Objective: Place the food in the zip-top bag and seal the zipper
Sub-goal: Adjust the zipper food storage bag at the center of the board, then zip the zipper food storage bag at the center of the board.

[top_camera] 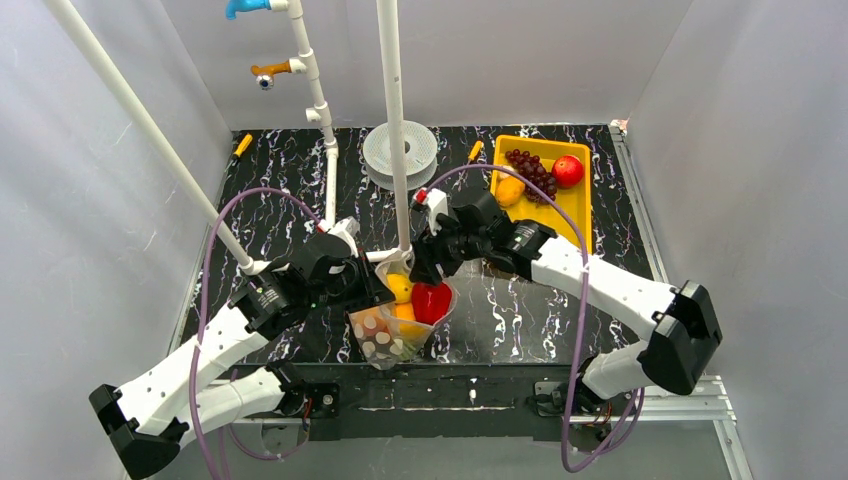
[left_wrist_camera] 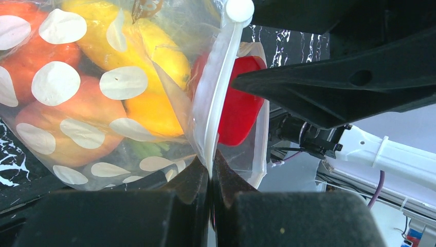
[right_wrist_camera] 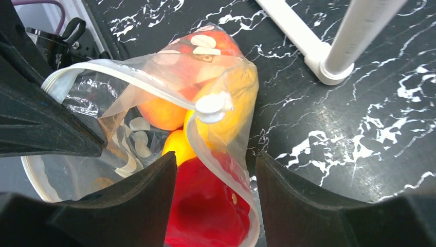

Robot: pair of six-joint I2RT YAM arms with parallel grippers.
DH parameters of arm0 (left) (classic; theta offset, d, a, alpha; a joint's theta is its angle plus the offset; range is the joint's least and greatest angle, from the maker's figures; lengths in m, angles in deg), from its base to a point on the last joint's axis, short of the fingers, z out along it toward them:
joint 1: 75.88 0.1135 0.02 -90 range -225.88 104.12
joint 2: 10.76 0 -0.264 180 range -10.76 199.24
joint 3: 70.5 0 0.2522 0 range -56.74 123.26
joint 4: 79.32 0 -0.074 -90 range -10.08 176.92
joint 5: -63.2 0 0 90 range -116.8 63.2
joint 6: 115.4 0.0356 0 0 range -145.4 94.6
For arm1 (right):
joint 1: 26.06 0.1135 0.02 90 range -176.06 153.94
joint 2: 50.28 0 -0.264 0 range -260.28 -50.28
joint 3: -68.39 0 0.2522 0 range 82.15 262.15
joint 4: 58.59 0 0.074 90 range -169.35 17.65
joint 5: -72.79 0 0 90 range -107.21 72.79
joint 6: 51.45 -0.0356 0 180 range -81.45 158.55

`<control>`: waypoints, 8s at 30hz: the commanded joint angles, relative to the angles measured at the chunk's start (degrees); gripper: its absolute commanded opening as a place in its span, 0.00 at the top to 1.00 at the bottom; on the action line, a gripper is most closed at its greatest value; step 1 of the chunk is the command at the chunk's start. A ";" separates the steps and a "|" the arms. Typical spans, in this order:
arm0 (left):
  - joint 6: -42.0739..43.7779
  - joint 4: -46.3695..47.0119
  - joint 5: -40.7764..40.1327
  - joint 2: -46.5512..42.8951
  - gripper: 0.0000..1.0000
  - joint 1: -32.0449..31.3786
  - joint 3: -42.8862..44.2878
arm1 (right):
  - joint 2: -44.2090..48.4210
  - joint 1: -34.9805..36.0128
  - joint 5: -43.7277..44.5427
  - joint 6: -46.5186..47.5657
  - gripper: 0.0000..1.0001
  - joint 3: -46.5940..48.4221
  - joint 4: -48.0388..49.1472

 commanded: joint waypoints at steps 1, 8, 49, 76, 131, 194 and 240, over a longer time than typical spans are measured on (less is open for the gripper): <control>-0.13 -0.36 -0.33 -1.21 1.00 -0.11 -0.50 | -2.16 0.20 -4.31 0.41 0.36 4.03 4.09; 0.05 -0.53 -0.22 -1.04 1.00 -0.03 0.07 | -3.51 0.83 -1.24 -4.74 0.55 3.49 8.05; 24.12 -9.90 16.27 15.89 0.95 -0.27 19.79 | 15.39 1.23 28.88 -58.07 0.99 4.00 -19.61; 33.70 2.34 -34.13 22.28 0.02 -28.30 17.61 | 16.46 1.45 30.06 -71.98 0.99 2.63 -15.03; 27.80 6.85 -11.89 13.24 0.54 -15.24 8.93 | 17.57 5.48 13.51 -47.83 0.99 -3.24 -21.86; 78.61 8.00 13.13 -5.29 1.00 -9.44 -4.75 | 7.29 -27.41 -58.11 -9.70 0.10 -19.77 45.93; 60.88 8.22 4.57 -2.68 0.17 -7.93 3.19 | 0.64 -19.47 -41.91 -6.49 0.99 -14.55 35.52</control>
